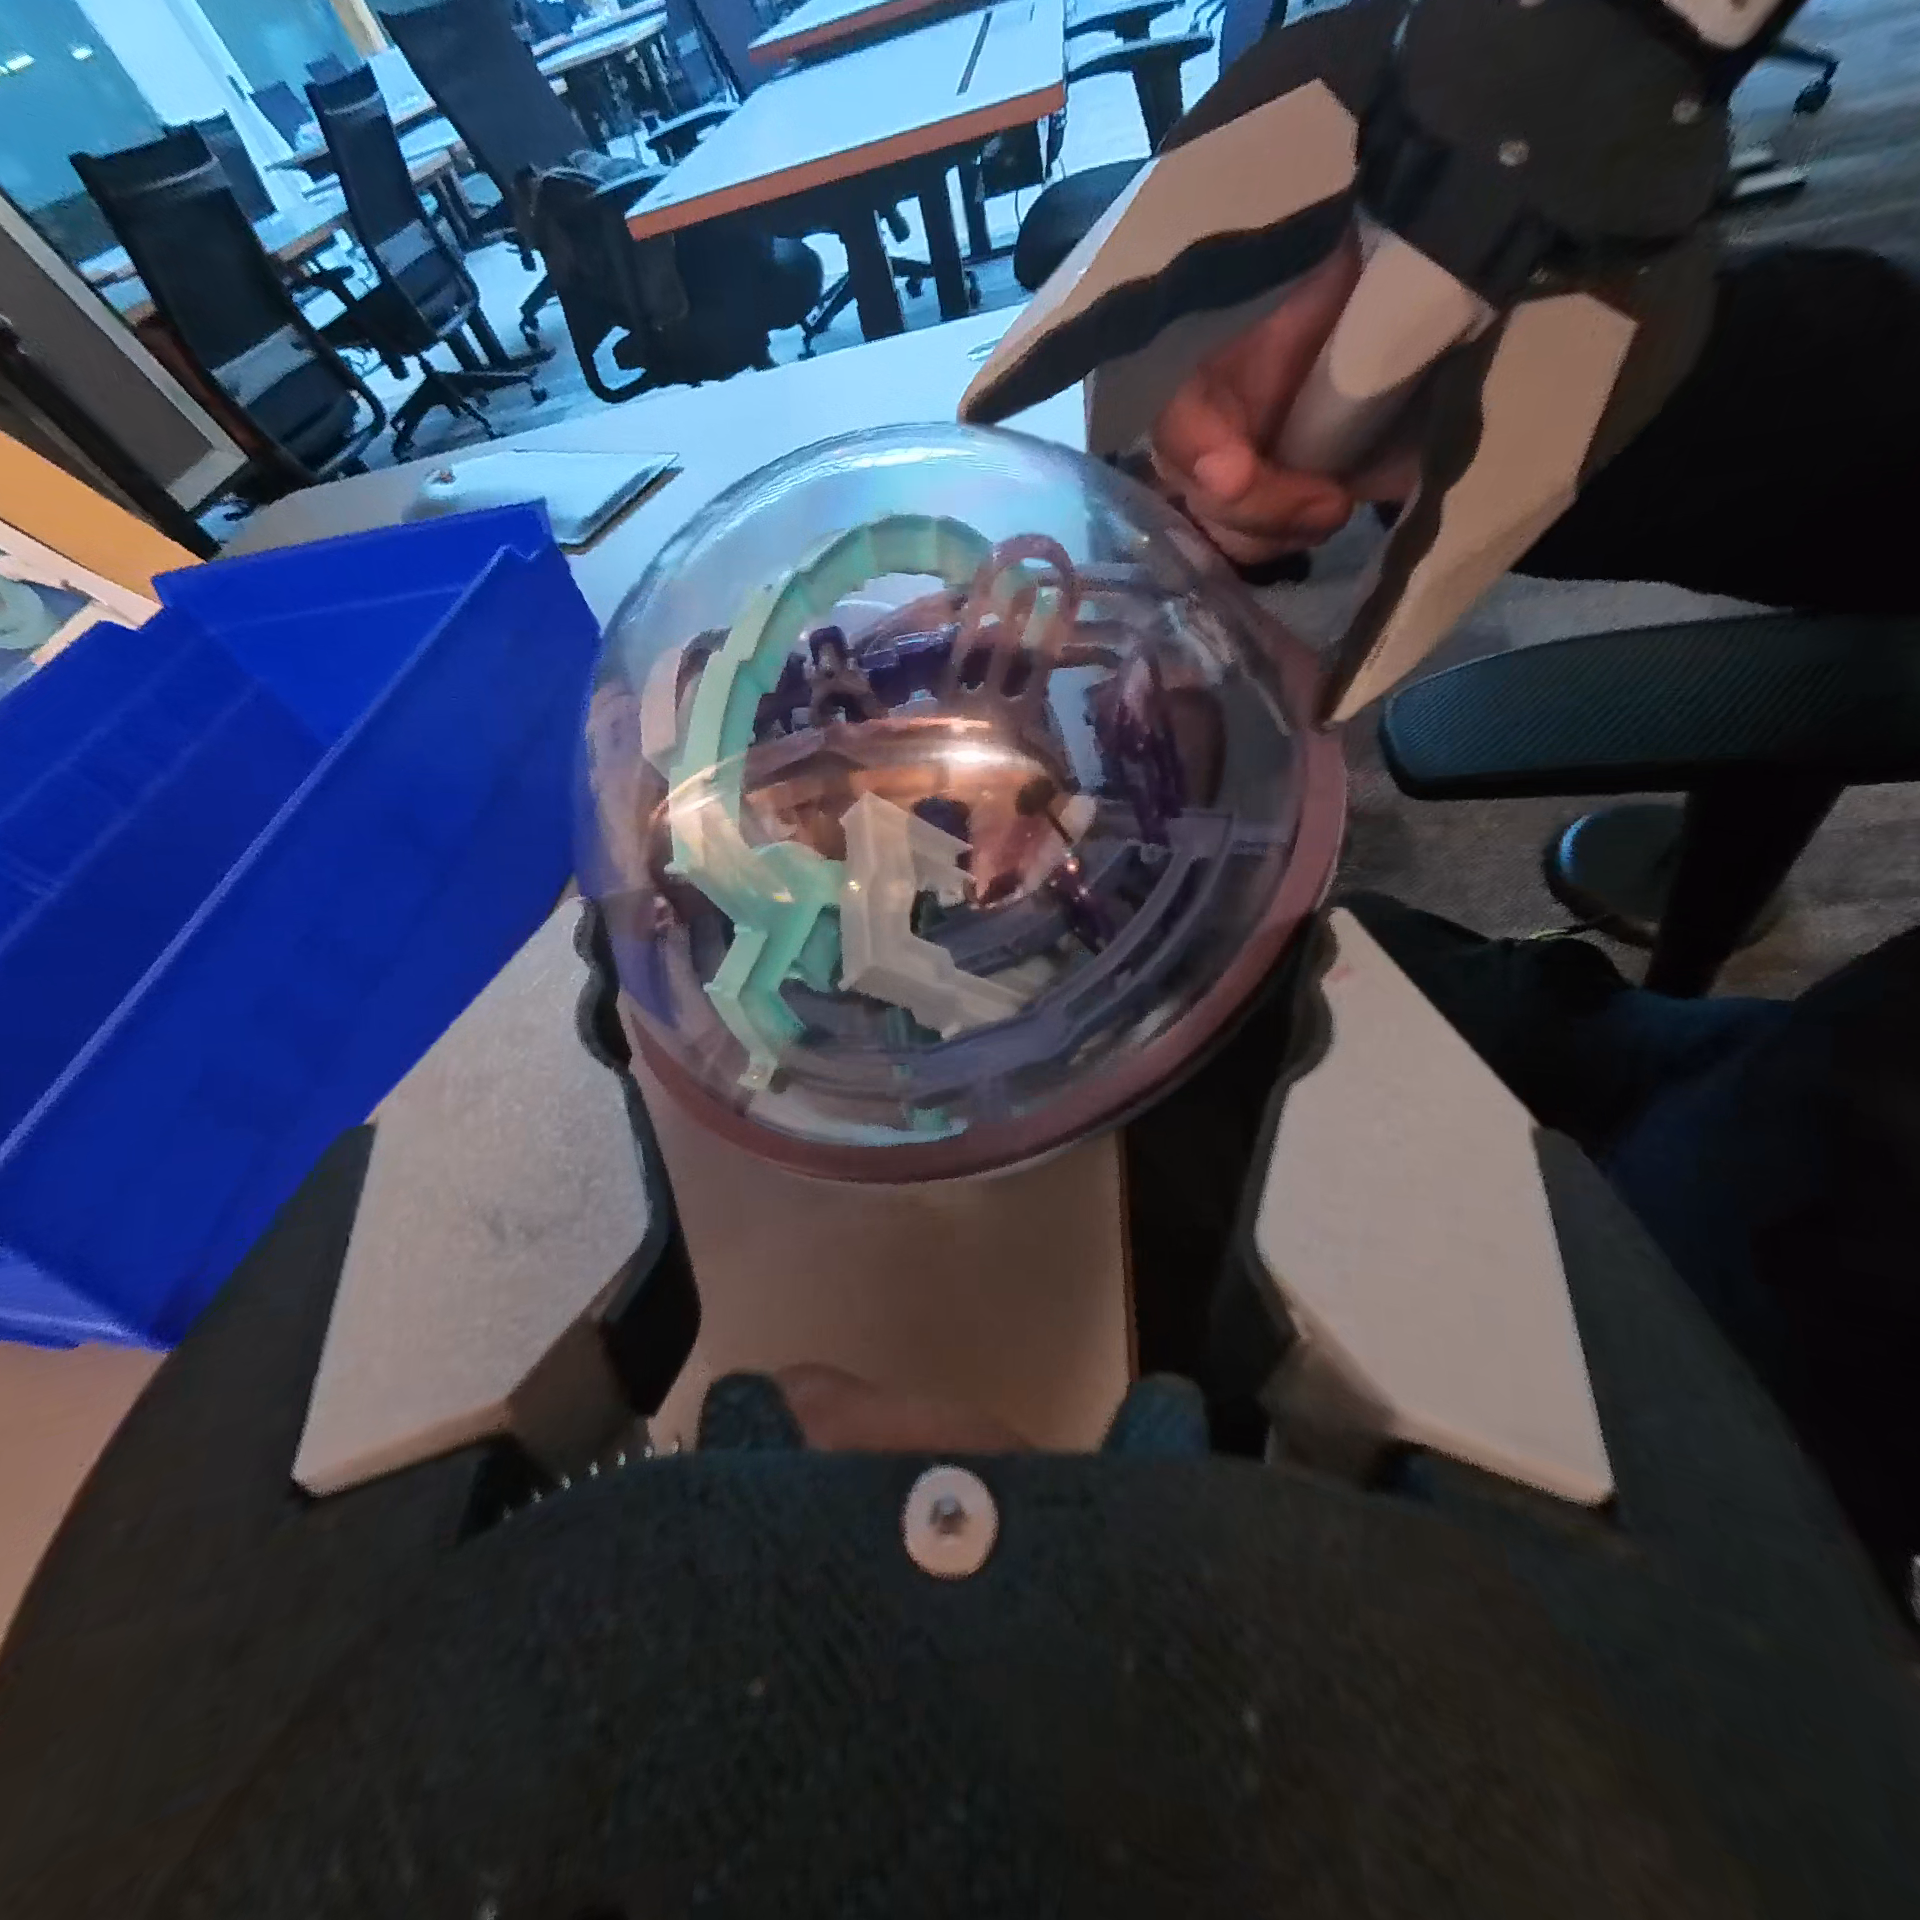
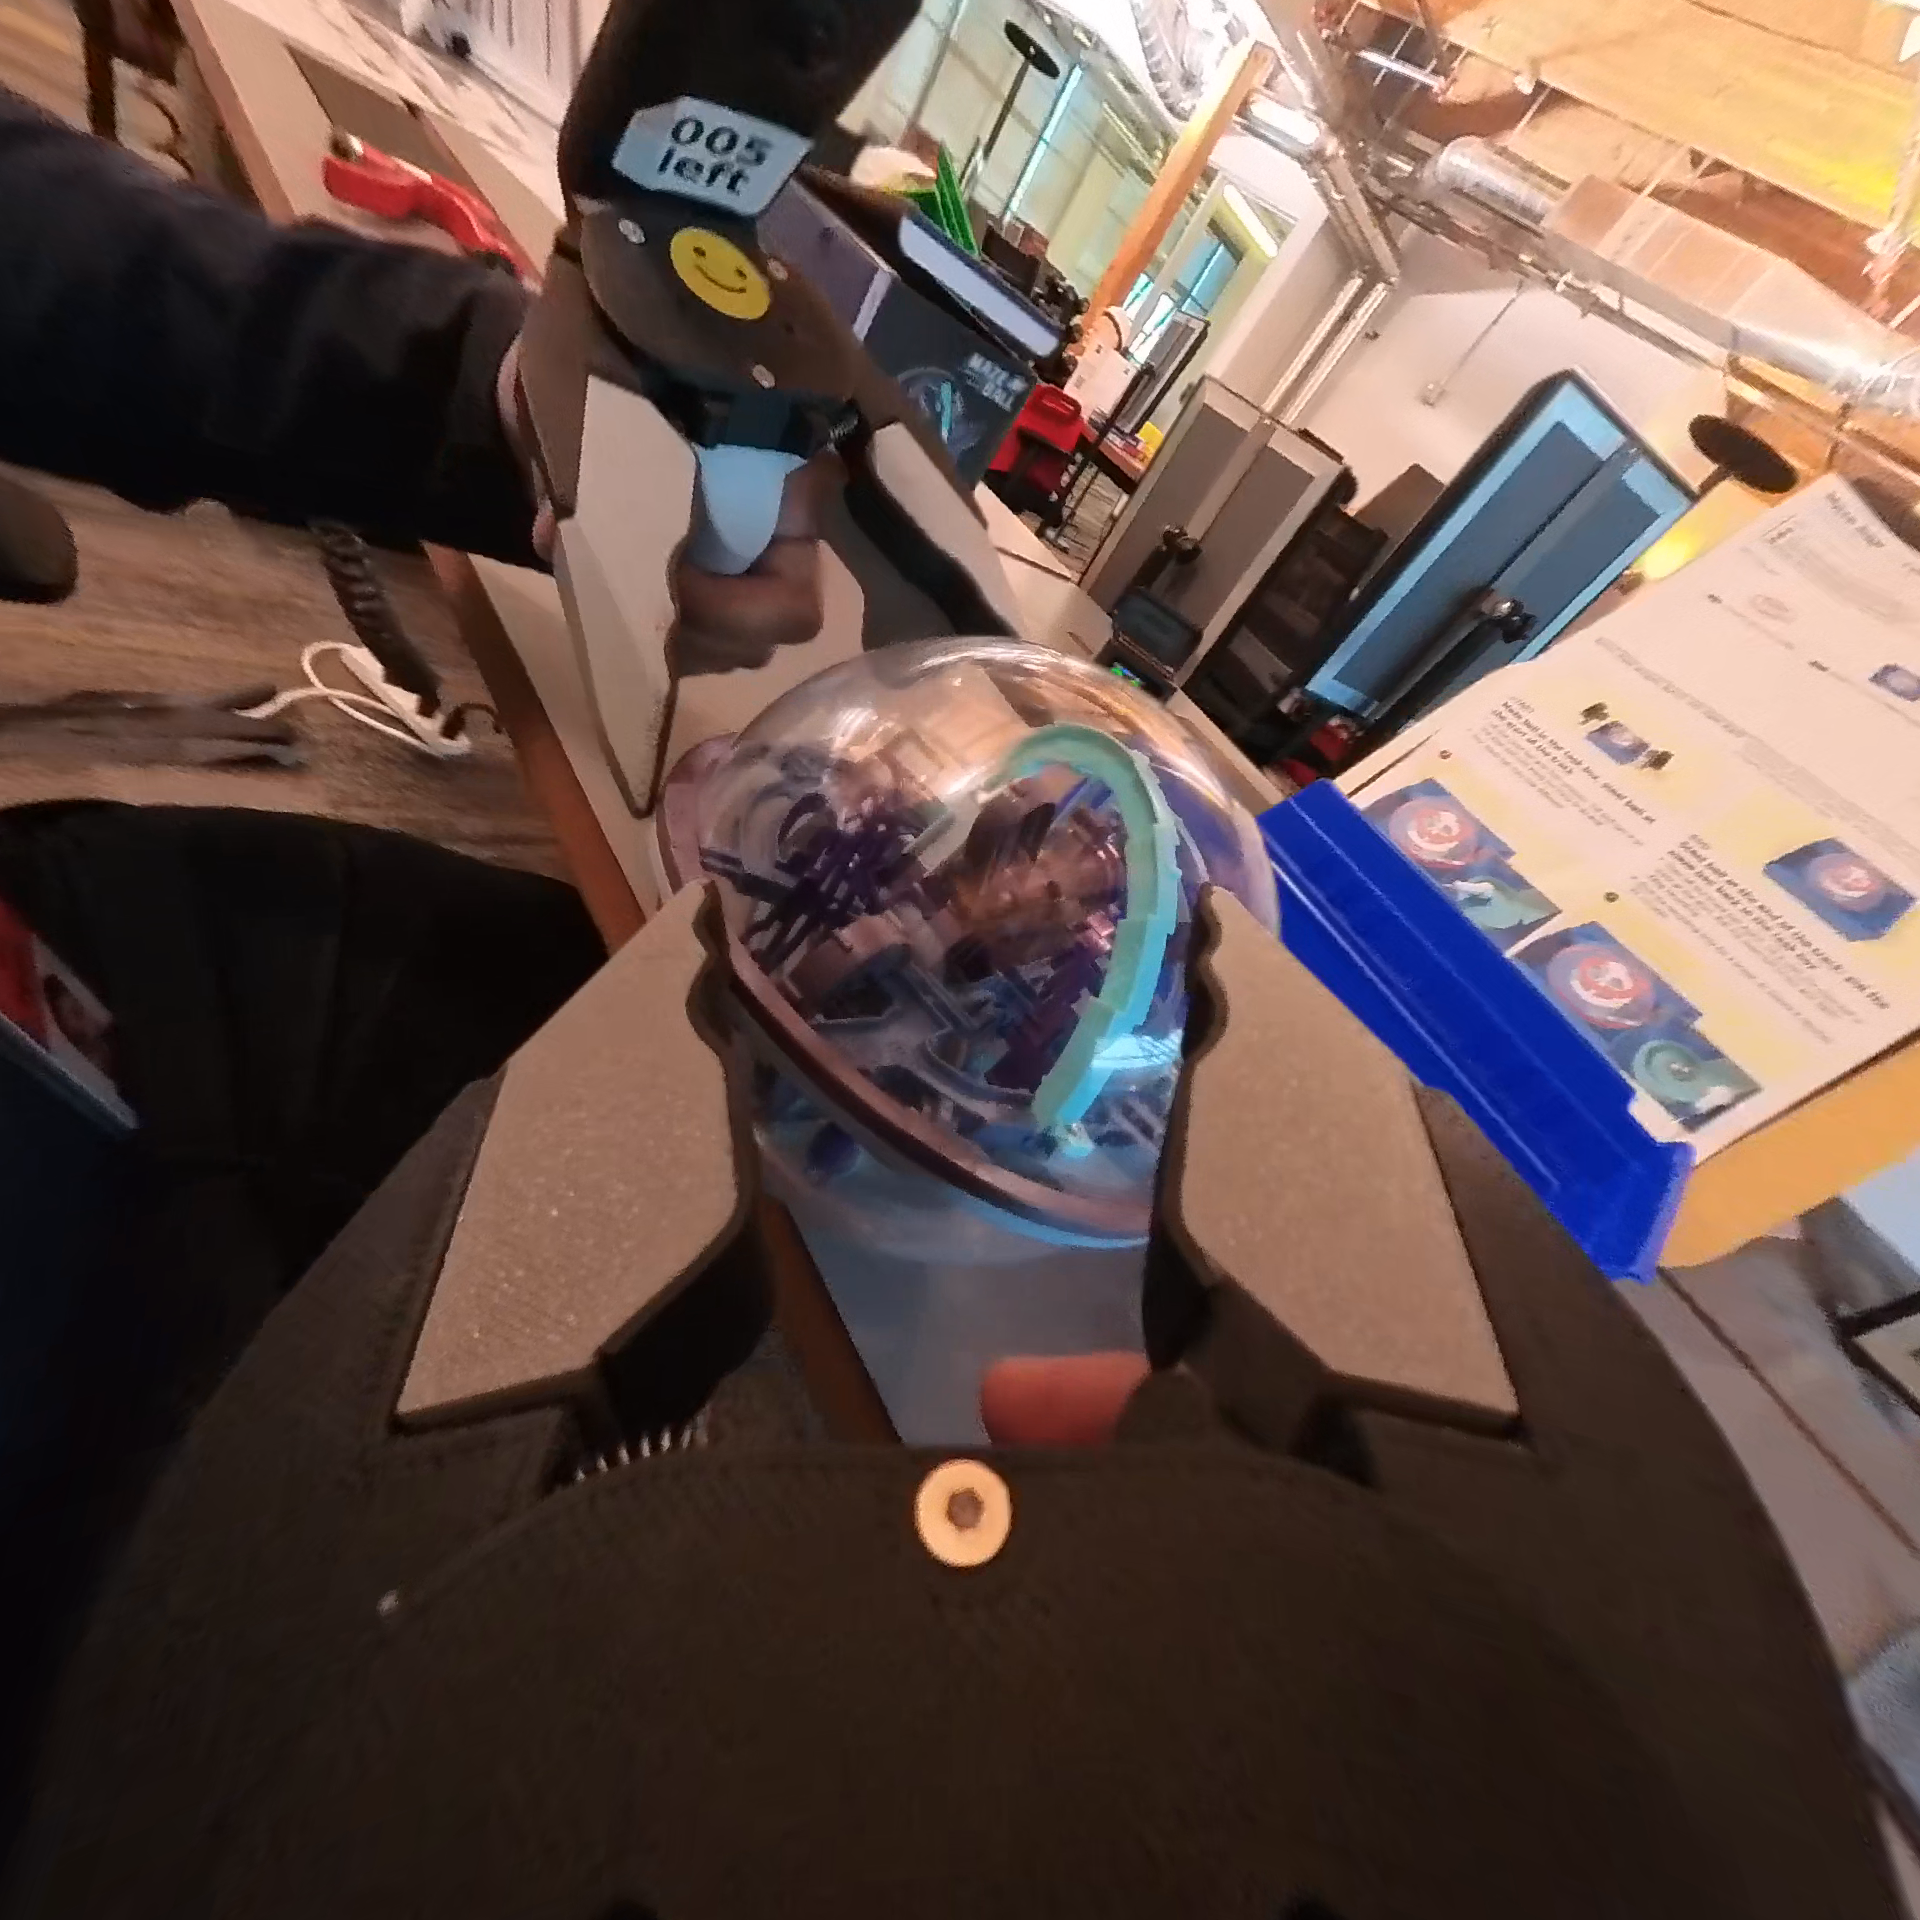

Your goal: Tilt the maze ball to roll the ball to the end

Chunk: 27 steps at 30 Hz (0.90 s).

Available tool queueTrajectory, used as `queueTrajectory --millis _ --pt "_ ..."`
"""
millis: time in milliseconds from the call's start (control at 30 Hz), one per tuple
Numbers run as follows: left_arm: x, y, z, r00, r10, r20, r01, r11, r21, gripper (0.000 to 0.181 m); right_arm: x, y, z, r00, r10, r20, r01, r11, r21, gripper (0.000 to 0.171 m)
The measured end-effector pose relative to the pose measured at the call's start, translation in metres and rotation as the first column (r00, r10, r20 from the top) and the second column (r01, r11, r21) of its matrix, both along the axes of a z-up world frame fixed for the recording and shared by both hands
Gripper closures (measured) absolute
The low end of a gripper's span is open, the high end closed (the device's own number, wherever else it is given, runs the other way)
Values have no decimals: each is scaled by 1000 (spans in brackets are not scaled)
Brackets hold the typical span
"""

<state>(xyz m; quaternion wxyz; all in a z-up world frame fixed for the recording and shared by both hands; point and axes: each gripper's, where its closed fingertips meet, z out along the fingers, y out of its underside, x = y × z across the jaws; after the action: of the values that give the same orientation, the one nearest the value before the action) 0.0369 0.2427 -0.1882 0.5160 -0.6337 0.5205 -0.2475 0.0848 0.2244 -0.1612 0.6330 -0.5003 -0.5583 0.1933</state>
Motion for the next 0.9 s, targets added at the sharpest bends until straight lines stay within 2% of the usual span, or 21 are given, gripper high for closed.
queueTrajectory --millis 200,367,467,567,700,800,900 --pt "0 2 6 1000 5 29 -4 999 -51 59 -1 -6 -2 1000 -3 27 2 999 38 86" --pt "1 7 1 999 35 -30 -35 999 -14 56 -6 -11 -1 999 28 23 -29 999 18 82" --pt "-1 12 -5 993 60 -98 -56 997 50 58 -5 -9 4 998 56 -17 -56 998 -42 77" --pt "-1 15 -11 990 65 -128 -57 996 67 59 7 16 15 996 6 -86 -15 995 -101 73" --pt "3 19 -10 992 56 -111 -50 997 60 59 12 45 -1 998 2 -55 -16 970 -243 45" --pt "5 25 -9 991 68 -115 -60 995 77 60 8 49 -15 997 53 -54 -69 934 -351 47" --pt "8 26 -6 991 56 -117 -47 996 77 60 10 52 -18 997 54 -64 -74 926 -371 47"
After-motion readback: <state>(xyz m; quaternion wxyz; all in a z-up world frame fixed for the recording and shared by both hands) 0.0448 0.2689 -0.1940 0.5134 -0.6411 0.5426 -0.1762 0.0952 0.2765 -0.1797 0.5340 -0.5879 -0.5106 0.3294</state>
